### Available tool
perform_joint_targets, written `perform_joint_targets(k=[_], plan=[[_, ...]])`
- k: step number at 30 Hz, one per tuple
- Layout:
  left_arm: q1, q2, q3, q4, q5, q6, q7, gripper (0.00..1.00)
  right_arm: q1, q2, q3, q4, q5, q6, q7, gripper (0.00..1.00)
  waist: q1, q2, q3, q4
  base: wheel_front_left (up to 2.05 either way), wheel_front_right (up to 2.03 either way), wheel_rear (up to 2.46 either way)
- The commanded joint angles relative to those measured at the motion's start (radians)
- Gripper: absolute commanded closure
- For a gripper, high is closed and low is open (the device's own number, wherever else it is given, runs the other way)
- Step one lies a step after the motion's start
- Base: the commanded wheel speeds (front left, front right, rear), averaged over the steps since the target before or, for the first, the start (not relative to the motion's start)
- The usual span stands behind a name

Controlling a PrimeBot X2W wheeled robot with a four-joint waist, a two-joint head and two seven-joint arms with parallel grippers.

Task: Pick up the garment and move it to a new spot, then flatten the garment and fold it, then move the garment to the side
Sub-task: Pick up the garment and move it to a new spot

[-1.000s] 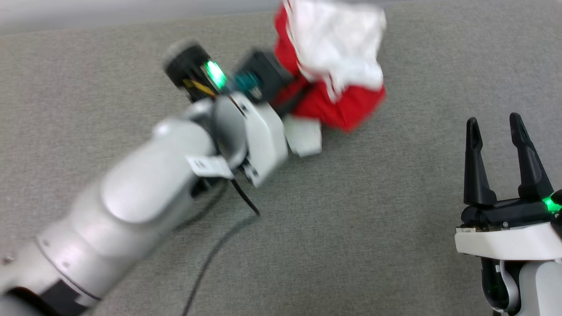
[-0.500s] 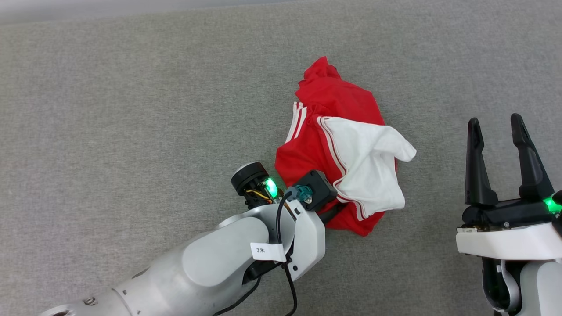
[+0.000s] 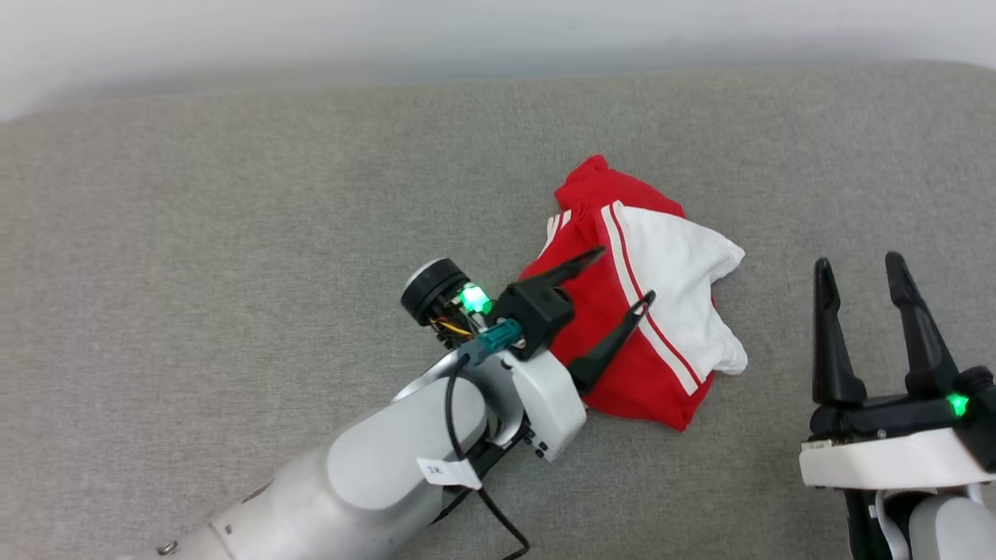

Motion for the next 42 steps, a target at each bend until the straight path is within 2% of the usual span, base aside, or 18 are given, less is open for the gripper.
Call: perform_joint_targets(k=[1,4,10,14,17,23,26,38,42], plan=[[0.031,0.017,0.029,-0.023,0.012,0.034,-0.012,0.0,0.02,0.003,-0.001,0.008,-0.005,-0.001,-0.002,0.0,0.0001,-0.0001,-0.04,0.023,0.0,0.0,0.0],[0.073,0.043,0.102,-0.083,0.035,0.099,-0.018,0.0,0.039,0.003,-0.006,0.015,-0.012,-0.001,-0.002,0.0,0.0001,-0.0001,-0.067,0.04,0.0,0.0,0.0],[0.24,0.098,0.315,-0.239,0.13,0.217,-0.018,0.0,0.074,0.002,-0.018,0.031,-0.029,-0.001,-0.002,0.0,0.0001,-0.0001,-0.112,0.072,0.0,0.0,0.0],[0.365,0.117,0.443,-0.298,0.189,0.261,-0.018,0.0,0.096,0.002,-0.016,0.047,-0.045,-0.001,-0.002,0.0,0.0001,-0.0001,-0.137,0.089,0.0,0.0,0.0],[0.458,0.119,0.528,-0.325,0.225,0.277,-0.018,0.0,0.111,0.002,-0.015,0.057,-0.056,-0.001,-0.002,0.0,0.0001,-0.0001,-0.154,0.099,0.0,0.0,0.0],[0.61,0.095,0.689,-0.35,0.285,0.271,-0.018,0.0,0.134,0.002,-0.019,0.07,-0.065,-0.001,-0.002,0.0,0.0001,-0.0001,-0.178,0.114,0.0,0.0,0.0],[0.648,0.079,0.727,-0.356,0.306,0.259,-0.018,0.0,0.144,0.002,-0.026,0.076,-0.061,-0.001,-0.002,0.0,0.0001,-0.0001,-0.183,0.118,0.0,0.0,0.0],[0.821,-0.029,0.909,-0.386,0.426,0.159,-0.018,0.0,0.187,0.002,-0.05,0.102,0.0,-0.001,-0.002,0.0,0.0001,-0.0001,-0.215,0.109,0.0,0.0,0.0],[0.851,-0.053,0.936,-0.381,0.478,0.118,-0.018,0.0,0.199,0.002,-0.054,0.11,0.014,-0.001,-0.002,0.0,0.0001,-0.0001,-0.221,0.108,0.0,0.0,0.0]])
